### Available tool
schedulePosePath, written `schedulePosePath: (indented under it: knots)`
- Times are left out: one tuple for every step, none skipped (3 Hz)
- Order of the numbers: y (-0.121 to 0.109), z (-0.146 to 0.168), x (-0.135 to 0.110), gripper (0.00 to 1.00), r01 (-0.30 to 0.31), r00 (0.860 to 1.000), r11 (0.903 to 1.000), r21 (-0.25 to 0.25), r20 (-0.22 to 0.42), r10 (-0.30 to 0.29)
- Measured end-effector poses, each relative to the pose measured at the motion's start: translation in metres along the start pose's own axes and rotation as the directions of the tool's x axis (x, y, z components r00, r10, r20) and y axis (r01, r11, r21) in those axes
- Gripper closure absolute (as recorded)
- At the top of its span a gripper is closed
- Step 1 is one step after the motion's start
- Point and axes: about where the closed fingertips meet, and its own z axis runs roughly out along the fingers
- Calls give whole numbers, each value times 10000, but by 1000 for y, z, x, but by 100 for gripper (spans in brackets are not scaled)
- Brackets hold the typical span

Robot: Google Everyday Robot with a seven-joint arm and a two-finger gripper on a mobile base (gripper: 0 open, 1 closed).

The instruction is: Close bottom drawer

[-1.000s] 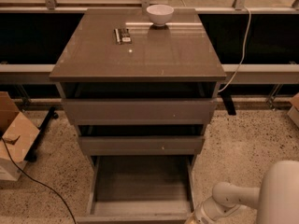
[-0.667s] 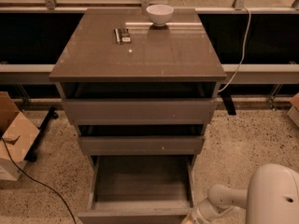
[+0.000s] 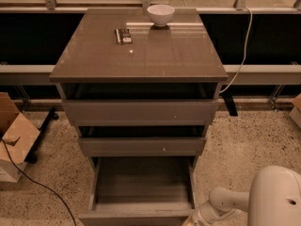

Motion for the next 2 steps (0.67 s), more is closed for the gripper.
schedulePosePath:
  knots:
    - [-13,3,-18,100,417,9982,9971,636,411,-444]
    - [-13,3,-18,100,419,9982,9971,639,413,-446]
